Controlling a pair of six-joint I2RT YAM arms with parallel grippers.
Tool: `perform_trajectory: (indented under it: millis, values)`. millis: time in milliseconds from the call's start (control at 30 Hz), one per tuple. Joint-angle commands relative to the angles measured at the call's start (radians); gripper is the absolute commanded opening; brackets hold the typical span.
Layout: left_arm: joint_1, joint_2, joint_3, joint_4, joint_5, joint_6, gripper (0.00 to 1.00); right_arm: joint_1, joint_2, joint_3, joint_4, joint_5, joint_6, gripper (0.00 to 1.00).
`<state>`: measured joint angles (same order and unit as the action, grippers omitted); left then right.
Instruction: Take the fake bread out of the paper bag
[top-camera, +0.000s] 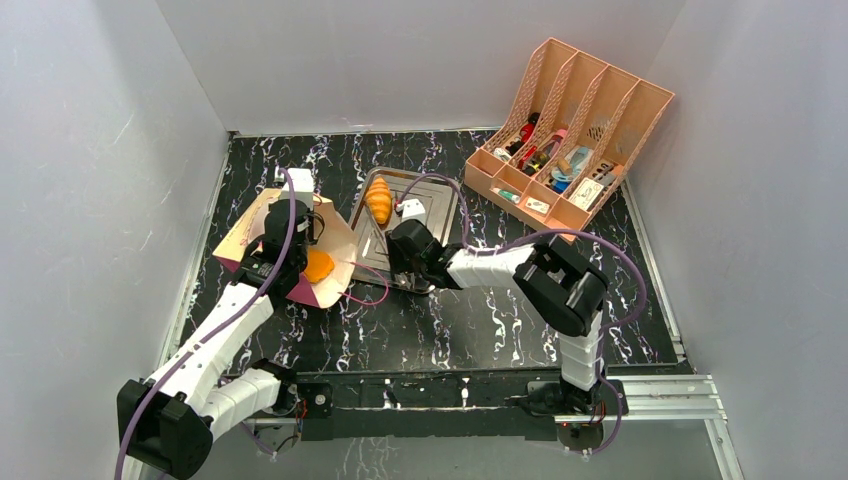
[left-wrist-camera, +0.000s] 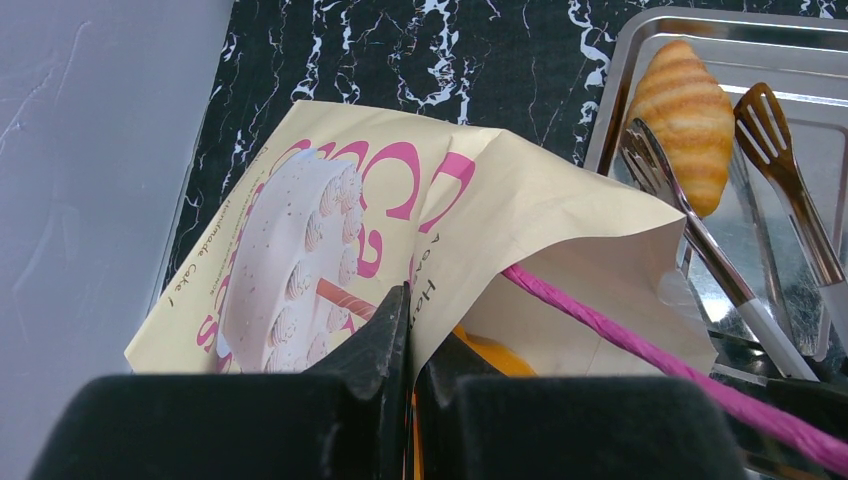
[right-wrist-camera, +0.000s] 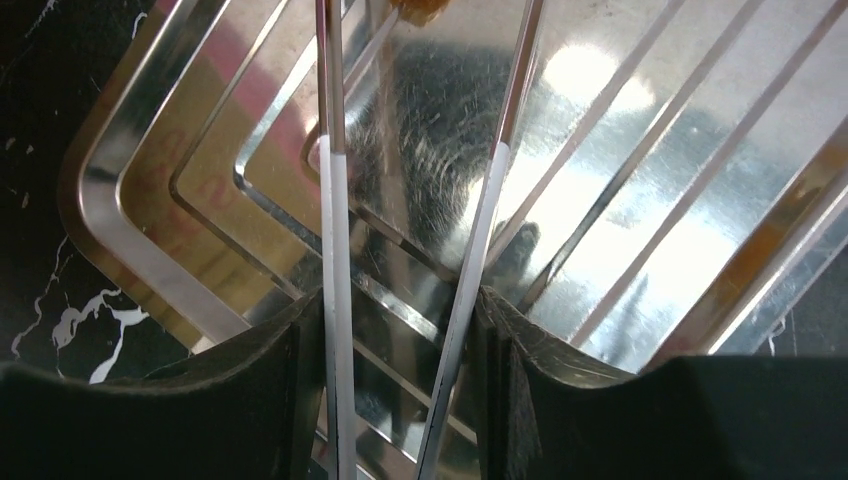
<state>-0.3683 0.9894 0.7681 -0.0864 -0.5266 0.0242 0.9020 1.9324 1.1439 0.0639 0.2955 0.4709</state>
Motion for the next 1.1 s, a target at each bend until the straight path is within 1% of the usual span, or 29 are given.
perform_trajectory:
  millis: [0,300,500,633,767,900,1067]
  values:
    - [0.003,-0.018,0.012,0.024,-0.006,-0.003,0.0,-0.004,-0.09,-0.03,0.057,0.005,0.007,0.45]
    - [0.003,-0.01,0.018,0.022,-0.008,0.001,0.0,0.01,-0.222,-0.163,0.084,-0.05,0.014,0.42]
    - [0.003,-0.012,0.013,0.022,0.002,0.004,0.0,0.044,-0.324,-0.25,0.075,-0.04,0.006,0.43]
    - [0.002,-0.022,0.007,0.026,0.017,0.013,0.0,0.074,-0.432,-0.319,0.063,-0.02,0.006,0.43]
    - [0.003,-0.033,-0.003,0.024,0.045,0.016,0.0,0.123,-0.547,-0.39,0.033,0.021,0.01,0.41]
    - [0.003,-0.043,-0.014,0.02,0.071,0.017,0.0,0.179,-0.663,-0.427,-0.022,0.059,0.016,0.4]
    - [0.002,-0.055,-0.028,0.018,0.087,0.027,0.0,0.302,-0.795,-0.44,-0.118,0.148,0.023,0.39]
